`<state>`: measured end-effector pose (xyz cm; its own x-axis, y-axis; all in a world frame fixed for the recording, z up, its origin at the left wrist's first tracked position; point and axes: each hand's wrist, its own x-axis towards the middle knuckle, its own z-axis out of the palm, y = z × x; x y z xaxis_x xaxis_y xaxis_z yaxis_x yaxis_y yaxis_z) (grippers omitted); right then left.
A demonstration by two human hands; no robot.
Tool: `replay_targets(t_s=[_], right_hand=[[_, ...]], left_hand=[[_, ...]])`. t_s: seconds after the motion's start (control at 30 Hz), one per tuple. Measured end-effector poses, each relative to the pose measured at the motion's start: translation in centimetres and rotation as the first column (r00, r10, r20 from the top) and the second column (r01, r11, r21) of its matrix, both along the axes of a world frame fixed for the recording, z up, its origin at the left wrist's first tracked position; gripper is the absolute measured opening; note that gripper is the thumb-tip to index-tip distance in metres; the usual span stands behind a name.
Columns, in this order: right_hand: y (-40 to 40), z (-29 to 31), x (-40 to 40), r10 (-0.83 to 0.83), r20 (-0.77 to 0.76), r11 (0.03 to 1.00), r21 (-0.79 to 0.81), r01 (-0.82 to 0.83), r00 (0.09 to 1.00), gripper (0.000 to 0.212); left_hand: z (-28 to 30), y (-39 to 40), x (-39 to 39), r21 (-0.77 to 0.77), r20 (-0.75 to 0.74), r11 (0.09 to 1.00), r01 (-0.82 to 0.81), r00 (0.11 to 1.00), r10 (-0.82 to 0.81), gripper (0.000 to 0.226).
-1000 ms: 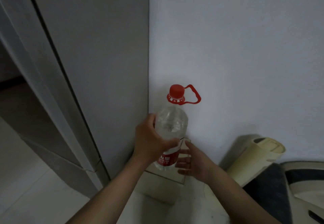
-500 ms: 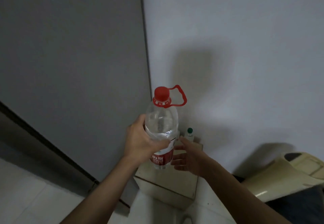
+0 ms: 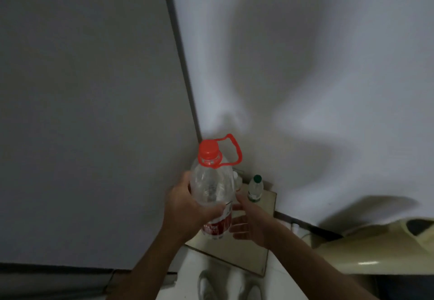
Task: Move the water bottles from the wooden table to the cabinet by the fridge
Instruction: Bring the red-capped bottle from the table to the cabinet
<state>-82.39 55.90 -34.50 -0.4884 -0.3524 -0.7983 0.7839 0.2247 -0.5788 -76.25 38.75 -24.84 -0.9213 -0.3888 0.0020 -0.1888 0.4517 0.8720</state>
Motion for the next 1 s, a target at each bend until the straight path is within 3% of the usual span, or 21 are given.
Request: replay_targets(t_s=[0.1, 0.3, 0.4, 0.47, 0.57, 0.77, 0.83, 1.0], right_hand=[[-0.7, -0.8, -0.8, 0.025, 0.011, 0.999, 0.031, -0.025, 1.0, 0.07], [-1.6, -1.3, -2.1, 0.043, -0.042, 0.997, 0.073, -0.04, 0.998, 0.051], [-1.4, -0.9, -3.0, 0.105, -0.266, 0.984, 0.167, -0.062, 0.958, 0.028], [-0.9, -0.9, -3.7, 0.298, -0.486, 0.928, 0.348, -0.131, 0.822, 0.021], [0.1, -1.4, -4.8, 0.569, -0.552, 0.776, 0.606, -0.174, 0.609, 0.045], [0.3, -1.8, -5.4, 0.833, -0.433, 0.521, 0.823, -0.226, 0.345, 0.071], [0.0, -2.1, -5.1, 0.853, -0.418, 0.49, 0.848, -0.201, 0.314, 0.073], [-0.5, -3.8, -4.4, 0.82, -0.413, 0.506, 0.846, -0.165, 0.397, 0.075]], left_hand=[[-1.0, -0.6, -0.9, -0.017, -0.005, 0.999, 0.041, 0.999, -0.041, 0.068], [-3.1, -3.4, -2.7, -0.014, 0.019, 0.998, 0.055, 0.998, -0.055, 0.083], [-4.4, -4.5, -3.5, 0.015, 0.037, 0.999, 0.044, 0.998, -0.045, 0.084], [-5.4, -5.1, -4.0, 0.024, 0.045, 0.999, 0.049, 0.998, -0.05, 0.088], [-6.5, -5.7, -4.6, 0.022, 0.054, 0.998, 0.064, 0.996, -0.065, 0.083], [-9.7, -6.8, -5.5, 0.022, 0.091, 0.999, 0.049, 0.995, -0.051, 0.081], [-10.9, -7.3, -5.5, 0.024, 0.1, 0.999, 0.029, 0.994, -0.031, 0.084], [-13.5, -8.4, -5.6, 0.007, 0.115, 1.0, 0.014, 0.993, -0.015, 0.078]])
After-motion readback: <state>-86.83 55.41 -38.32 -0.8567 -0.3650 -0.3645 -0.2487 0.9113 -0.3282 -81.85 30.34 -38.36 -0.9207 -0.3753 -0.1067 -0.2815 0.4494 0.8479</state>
